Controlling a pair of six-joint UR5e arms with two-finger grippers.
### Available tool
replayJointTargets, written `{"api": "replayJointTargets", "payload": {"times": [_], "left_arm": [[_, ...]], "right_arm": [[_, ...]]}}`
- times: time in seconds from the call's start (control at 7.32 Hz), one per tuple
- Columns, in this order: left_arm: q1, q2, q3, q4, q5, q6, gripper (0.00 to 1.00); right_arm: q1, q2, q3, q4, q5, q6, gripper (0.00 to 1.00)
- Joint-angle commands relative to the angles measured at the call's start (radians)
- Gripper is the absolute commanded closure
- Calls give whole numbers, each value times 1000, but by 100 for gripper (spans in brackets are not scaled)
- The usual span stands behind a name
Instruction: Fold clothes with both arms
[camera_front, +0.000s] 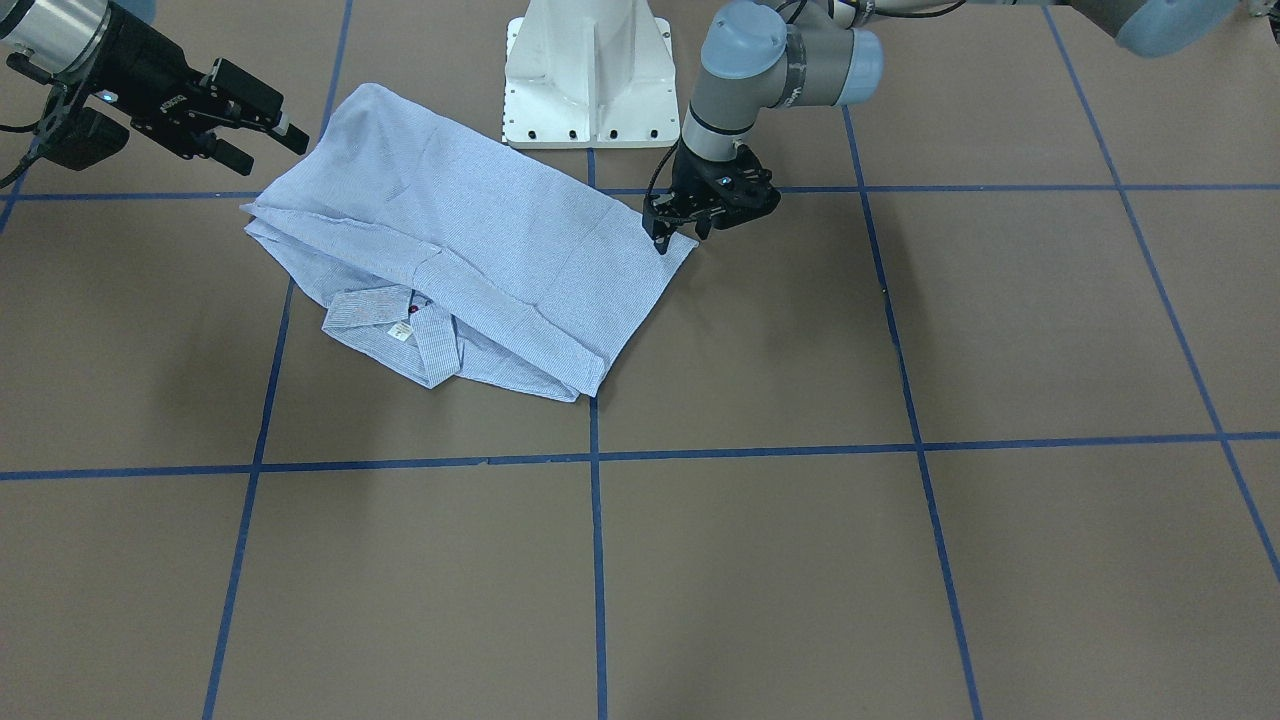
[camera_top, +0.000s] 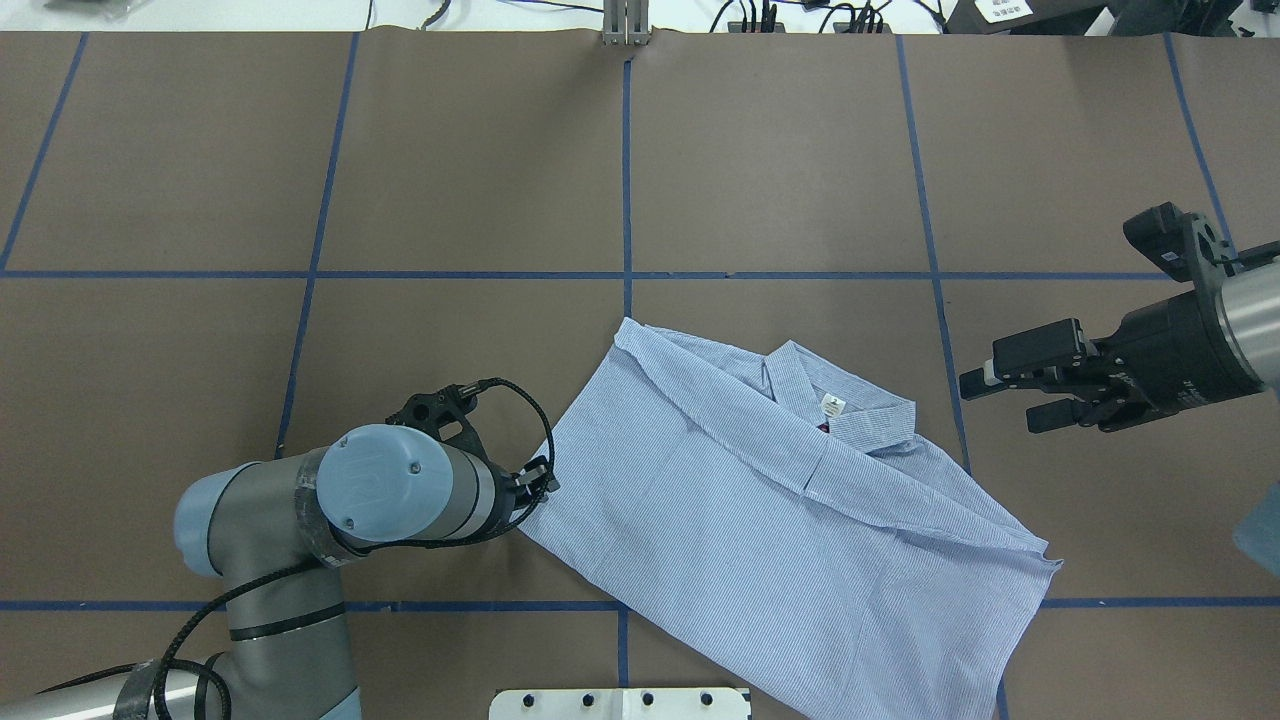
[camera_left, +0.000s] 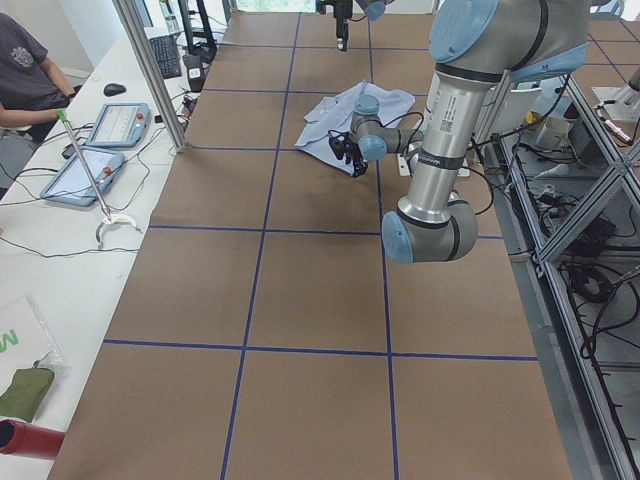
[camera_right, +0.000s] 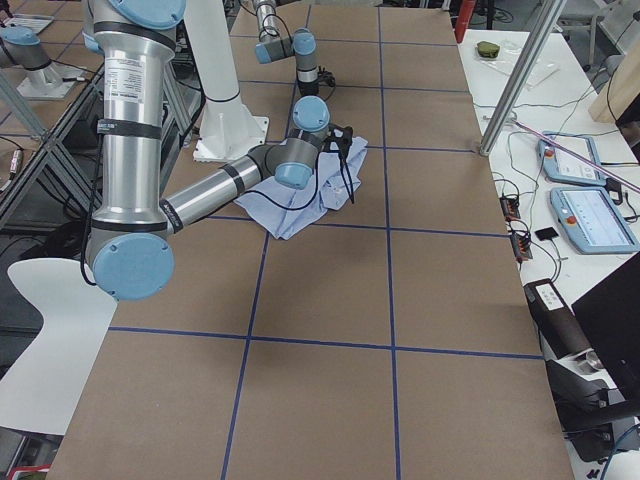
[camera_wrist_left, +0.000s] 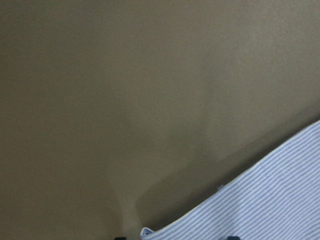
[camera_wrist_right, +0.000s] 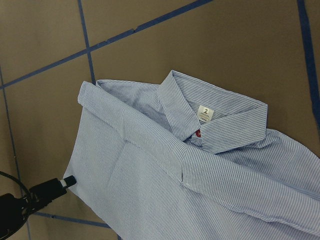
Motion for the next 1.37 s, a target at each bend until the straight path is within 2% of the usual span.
{"api": "replayJointTargets", "payload": {"times": [0.0,0.14,0.27,0.68,0.96,1.23], "left_arm": [[1,-1,0,2,0,-1,58],[2,-1,0,2,0,-1,77],[1,-4,-3,2,-3,-1,100],[-22,-11,-23,21,-7,2,100],[-142,-71,18,21,-7,66,100],[-252,-164,108,6,-5,210,100]], "right_arm": [[2,1,-2,0,-1,0,0],[2,-1,-2,0,-1,0,0],[2,-1,-3,0,-1,0,0],[3,-1,-11,0,-1,0,0],[8,7,-14,0,-2,2,0],[14,8,-17,0,-2,0,0]]}}
